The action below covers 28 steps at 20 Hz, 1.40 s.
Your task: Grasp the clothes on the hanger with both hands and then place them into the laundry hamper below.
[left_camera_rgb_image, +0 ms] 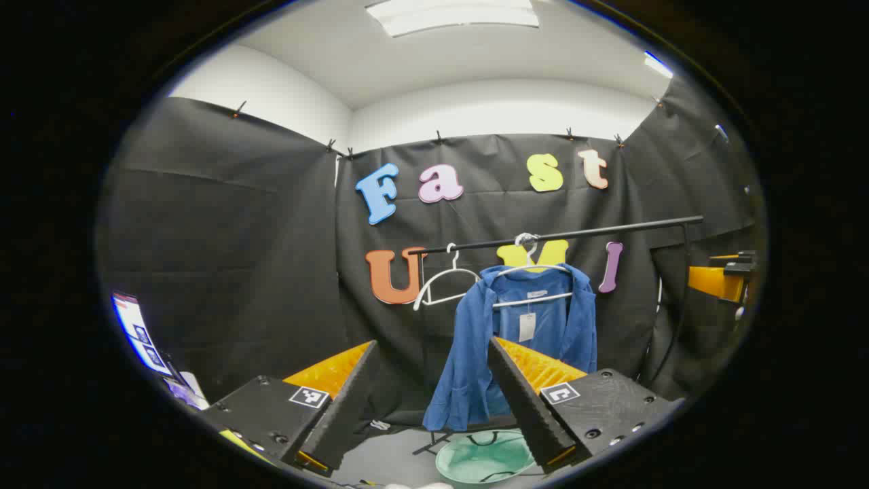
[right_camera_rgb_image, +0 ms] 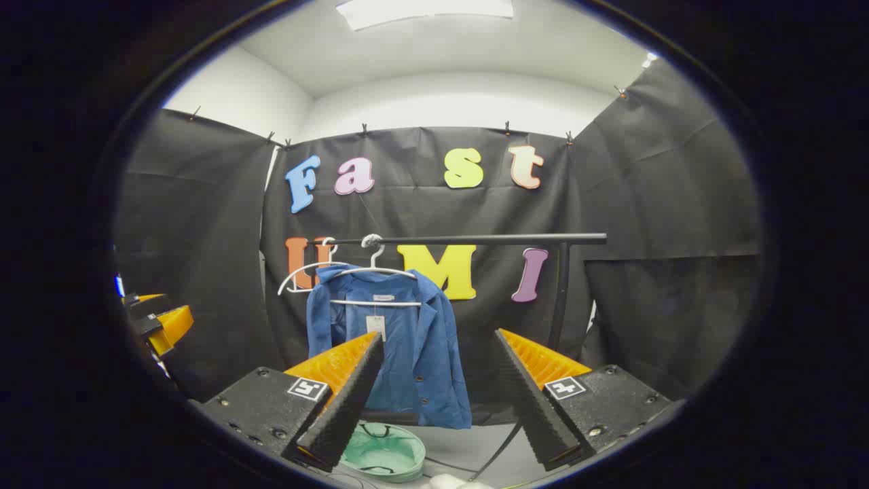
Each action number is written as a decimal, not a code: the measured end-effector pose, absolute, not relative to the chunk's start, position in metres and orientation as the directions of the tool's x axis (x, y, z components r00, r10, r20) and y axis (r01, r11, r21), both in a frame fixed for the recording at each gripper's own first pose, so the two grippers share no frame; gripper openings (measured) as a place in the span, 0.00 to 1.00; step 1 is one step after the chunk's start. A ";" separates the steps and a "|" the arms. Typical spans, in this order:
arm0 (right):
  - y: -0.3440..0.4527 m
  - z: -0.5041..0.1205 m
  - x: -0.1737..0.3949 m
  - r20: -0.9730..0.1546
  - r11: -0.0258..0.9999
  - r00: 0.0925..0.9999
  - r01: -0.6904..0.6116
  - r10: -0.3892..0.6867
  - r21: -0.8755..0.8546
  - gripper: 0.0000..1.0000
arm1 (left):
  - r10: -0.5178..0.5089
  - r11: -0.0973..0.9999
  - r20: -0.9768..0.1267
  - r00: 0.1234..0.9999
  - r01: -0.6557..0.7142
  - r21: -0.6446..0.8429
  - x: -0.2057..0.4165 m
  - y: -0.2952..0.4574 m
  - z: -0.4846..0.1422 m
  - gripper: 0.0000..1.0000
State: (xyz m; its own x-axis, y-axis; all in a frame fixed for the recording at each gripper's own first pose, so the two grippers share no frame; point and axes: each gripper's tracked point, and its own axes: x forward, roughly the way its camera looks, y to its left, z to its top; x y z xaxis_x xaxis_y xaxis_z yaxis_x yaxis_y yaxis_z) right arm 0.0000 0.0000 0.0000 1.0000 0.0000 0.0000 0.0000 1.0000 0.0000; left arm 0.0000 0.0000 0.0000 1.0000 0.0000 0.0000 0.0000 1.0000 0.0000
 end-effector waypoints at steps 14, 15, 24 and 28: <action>0.005 -0.013 0.005 -0.020 1.000 1.000 0.015 -0.015 -0.015 1.00 | -0.015 1.000 0.002 1.000 0.015 0.000 0.011 0.001 -0.006 0.98; 0.007 -0.014 0.006 -0.021 1.000 1.000 0.013 -0.013 -0.016 1.00 | -0.016 1.000 -0.001 1.000 0.016 0.001 0.012 0.002 -0.008 0.98; 0.018 -0.036 0.049 -0.033 0.996 0.999 0.002 -0.005 -0.089 1.00 | -0.064 0.998 -0.027 0.998 0.065 0.020 0.054 -0.016 -0.033 0.98; 0.024 -0.047 0.100 -0.058 0.993 0.998 -0.023 0.016 -0.116 1.00 | -0.074 0.997 -0.036 0.997 0.075 0.015 0.097 -0.033 -0.043 0.98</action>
